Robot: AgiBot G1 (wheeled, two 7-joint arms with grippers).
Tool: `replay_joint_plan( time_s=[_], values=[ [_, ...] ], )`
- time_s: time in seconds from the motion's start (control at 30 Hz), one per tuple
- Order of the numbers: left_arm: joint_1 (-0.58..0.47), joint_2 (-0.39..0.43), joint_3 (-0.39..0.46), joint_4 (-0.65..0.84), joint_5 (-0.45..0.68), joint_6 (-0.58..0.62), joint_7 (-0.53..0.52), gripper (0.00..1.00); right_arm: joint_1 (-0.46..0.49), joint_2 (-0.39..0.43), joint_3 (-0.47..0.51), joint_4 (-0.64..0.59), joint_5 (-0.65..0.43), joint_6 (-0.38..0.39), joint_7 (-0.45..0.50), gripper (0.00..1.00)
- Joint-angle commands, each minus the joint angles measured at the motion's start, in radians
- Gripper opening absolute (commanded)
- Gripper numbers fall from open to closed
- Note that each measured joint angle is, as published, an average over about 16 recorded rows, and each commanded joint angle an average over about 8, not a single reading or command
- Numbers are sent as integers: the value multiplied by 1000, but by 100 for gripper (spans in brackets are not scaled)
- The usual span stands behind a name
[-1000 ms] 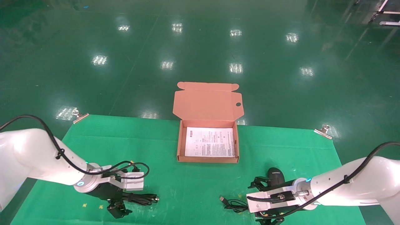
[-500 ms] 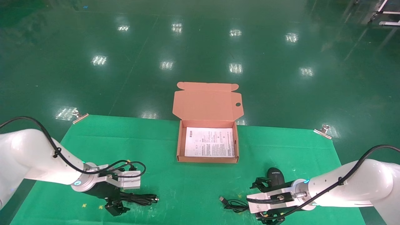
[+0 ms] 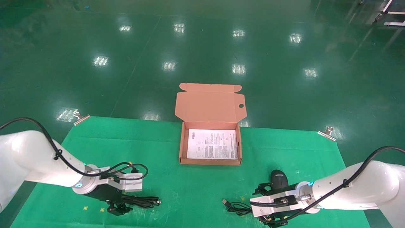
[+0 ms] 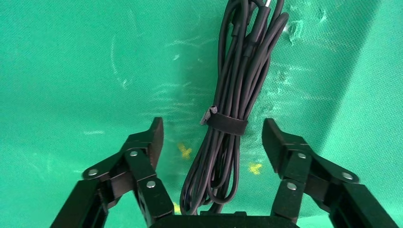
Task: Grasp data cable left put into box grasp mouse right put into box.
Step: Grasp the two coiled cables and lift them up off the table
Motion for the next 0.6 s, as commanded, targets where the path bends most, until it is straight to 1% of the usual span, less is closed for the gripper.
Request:
replay_joint_plan(
  time_s=[0.03, 0.6],
  values=[
    [0, 0, 0, -2, 1, 1, -1, 0, 0, 0, 0, 1, 0, -1, 0, 0],
    [1, -1, 1, -7, 2, 3, -3, 0, 1, 2, 0, 3, 2, -5, 1, 0]
  ],
)
